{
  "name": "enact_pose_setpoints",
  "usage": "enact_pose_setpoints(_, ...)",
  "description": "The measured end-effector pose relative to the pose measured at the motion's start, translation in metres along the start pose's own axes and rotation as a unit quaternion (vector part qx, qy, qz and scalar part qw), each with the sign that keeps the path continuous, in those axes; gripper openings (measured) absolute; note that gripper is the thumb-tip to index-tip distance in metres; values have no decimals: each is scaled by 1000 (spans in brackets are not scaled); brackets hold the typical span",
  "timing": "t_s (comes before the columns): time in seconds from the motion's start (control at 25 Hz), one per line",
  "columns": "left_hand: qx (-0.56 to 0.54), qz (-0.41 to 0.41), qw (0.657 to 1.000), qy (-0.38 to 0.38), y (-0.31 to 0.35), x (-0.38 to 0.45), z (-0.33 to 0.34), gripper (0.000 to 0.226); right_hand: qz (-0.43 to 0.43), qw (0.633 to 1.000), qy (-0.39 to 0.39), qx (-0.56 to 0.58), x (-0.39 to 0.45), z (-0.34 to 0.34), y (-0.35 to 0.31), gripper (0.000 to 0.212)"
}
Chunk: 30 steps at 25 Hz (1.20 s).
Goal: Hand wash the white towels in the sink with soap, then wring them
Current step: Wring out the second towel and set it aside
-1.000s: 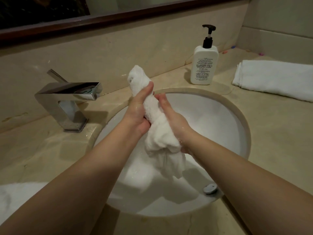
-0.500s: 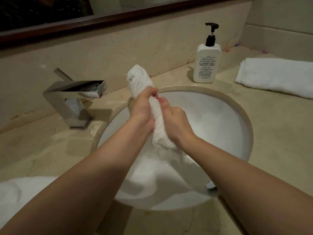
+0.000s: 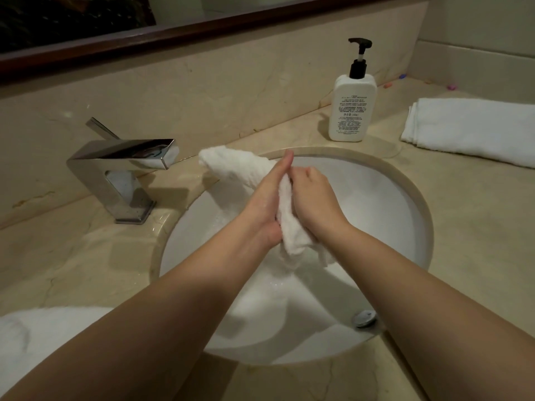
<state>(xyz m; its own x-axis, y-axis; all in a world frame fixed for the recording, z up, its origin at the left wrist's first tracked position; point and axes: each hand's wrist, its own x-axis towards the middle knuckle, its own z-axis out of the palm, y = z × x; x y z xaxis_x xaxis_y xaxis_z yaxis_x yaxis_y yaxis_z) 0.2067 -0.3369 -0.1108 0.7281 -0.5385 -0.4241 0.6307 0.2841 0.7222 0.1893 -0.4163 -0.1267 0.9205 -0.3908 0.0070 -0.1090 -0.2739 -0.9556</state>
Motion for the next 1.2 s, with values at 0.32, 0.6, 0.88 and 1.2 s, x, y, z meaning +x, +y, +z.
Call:
enact_pose_setpoints(0.32,13,53,998,-35,22,-4,-12,17,16,976,80,200,7,-21,-8,22)
enact_pose_setpoints(0.6,-66,50,995,-55,29,-8,-16,26,171,913,-149,340,18,-27,-4,51)
enact_pose_setpoints(0.88,40,95,994,-35,39,-2,-26,19,161,857,-343,350,2,-27,-2,55)
enact_pose_setpoints(1.2,169,128,946,247,36,25,-44,56,86,958,-275,4,-16,-18,-16,38)
